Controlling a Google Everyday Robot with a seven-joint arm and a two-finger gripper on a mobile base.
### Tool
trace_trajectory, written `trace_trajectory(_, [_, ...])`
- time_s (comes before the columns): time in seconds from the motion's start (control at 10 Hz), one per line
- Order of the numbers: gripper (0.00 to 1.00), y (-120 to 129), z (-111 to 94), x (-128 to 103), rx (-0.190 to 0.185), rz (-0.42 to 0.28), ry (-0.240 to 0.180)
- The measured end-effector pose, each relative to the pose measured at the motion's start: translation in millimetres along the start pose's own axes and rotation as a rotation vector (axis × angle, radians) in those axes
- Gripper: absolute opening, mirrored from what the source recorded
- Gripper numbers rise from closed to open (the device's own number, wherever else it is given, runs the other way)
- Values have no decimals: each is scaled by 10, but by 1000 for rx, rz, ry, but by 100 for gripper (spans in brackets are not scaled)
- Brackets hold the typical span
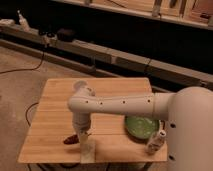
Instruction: Place the pepper on the white sponge
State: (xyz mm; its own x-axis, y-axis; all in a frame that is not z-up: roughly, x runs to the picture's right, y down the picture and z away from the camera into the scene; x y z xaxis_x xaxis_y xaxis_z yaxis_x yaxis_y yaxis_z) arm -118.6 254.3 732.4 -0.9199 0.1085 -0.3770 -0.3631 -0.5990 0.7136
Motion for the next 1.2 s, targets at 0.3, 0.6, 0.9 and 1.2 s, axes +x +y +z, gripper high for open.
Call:
trace_trajectory(0.3, [30, -234, -37, 73, 58, -21, -9])
trace_trajectory(0.6, [30, -468, -137, -59, 117, -30, -32])
trace_trajectory(0.9, [30, -674, -128, -174, 151, -18, -26])
trace_trajectory(1.2, [30, -747, -27, -225, 138, -61, -14])
